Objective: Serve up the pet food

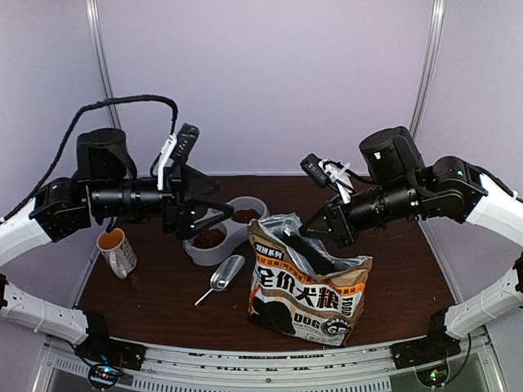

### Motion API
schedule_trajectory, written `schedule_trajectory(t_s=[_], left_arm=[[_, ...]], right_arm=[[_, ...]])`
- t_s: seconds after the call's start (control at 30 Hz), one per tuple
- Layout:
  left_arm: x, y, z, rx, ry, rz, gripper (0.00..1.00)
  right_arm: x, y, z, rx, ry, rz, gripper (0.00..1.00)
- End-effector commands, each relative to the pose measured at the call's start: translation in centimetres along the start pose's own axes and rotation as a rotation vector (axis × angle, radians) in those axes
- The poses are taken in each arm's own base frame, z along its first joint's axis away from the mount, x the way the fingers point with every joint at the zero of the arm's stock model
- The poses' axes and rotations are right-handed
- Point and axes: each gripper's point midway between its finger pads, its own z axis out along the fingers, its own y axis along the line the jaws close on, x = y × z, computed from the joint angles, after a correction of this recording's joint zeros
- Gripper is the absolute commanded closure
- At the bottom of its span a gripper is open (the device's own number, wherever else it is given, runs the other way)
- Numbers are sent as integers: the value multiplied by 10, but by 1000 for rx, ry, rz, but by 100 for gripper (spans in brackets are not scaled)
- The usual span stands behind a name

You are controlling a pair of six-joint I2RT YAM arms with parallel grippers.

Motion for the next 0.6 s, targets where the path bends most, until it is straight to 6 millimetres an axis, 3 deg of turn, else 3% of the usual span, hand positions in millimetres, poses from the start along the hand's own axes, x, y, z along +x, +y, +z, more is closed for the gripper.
schedule_trajectory(t_s=[0.0, 0.1, 0.23, 0.57], left_arm=[[47, 16, 30, 7, 124, 109, 16], [59, 16, 46, 50, 172, 135, 32], [60, 14, 60, 87, 177, 154, 48], [56, 11, 75, 134, 151, 142, 67]], right_arm=[[-26, 21, -13, -95, -113, -39, 100], [-26, 20, -13, -96, -114, -32, 100], [-26, 20, -13, -96, -119, -23, 100], [-24, 17, -13, -83, -115, -15, 100]])
